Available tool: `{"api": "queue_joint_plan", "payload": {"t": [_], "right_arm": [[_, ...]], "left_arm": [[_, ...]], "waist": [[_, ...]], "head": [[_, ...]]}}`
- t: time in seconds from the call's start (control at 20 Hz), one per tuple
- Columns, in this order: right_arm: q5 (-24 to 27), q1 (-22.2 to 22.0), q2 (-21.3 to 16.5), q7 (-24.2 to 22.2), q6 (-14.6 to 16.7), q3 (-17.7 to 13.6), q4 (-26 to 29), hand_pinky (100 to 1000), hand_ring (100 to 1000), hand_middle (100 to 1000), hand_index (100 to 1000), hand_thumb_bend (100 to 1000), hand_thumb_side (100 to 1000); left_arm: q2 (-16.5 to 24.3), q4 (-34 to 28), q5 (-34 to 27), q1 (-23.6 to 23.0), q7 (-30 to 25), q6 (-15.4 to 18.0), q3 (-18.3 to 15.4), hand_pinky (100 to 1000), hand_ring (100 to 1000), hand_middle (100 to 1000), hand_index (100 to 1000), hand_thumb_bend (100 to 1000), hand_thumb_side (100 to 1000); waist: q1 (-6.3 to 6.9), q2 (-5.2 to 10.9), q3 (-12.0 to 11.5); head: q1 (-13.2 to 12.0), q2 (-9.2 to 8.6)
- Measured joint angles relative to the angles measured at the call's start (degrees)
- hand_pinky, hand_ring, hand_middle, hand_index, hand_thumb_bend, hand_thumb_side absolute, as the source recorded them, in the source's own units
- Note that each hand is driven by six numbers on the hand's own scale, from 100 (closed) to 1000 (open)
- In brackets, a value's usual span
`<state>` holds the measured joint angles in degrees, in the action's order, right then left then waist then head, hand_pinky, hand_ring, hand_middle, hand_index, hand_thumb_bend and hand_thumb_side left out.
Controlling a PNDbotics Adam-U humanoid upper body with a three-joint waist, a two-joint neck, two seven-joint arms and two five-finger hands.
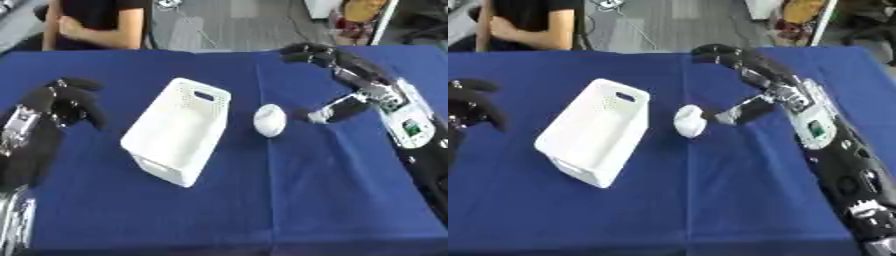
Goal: Pick up objects on the table and place them in the box.
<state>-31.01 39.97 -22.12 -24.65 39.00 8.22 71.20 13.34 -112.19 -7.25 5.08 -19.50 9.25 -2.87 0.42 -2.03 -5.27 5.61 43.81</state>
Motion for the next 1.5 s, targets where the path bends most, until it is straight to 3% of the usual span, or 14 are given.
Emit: {"api": "queue_joint_plan", "payload": {"t": [0.85, 1.1, 1.5], "right_arm": [[-3.41, 3.28, 2.55, -1.21, -1.21, 4.27, -4.78, 858, 970, 919, 923, 496, 495], [-4.09, 3.91, 3.00, -1.81, -1.81, 4.49, -6.44, 816, 952, 925, 924, 469, 559], [-19.61, 4.25, 3.74, 0.04, 0.04, 1.36, -10.78, 801, 950, 937, 923, 449, 576]], "left_arm": [[-0.02, 0.00, -0.02, 0.00, -0.54, 0.13, 0.30, 461, 496, 725, 671, 100, 949], [-0.03, 0.00, -0.02, 0.01, -0.61, 0.08, 0.33, 461, 496, 726, 672, 100, 949], [-0.04, 0.00, -0.03, 0.01, -0.64, 0.07, 0.34, 461, 496, 727, 671, 100, 950]], "waist": [[0.13, -0.26, -0.51], [0.13, -0.27, -0.69], [0.15, -0.32, -0.75]], "head": [[0.04, 0.23], [0.08, 0.24], [0.49, 0.24]]}}
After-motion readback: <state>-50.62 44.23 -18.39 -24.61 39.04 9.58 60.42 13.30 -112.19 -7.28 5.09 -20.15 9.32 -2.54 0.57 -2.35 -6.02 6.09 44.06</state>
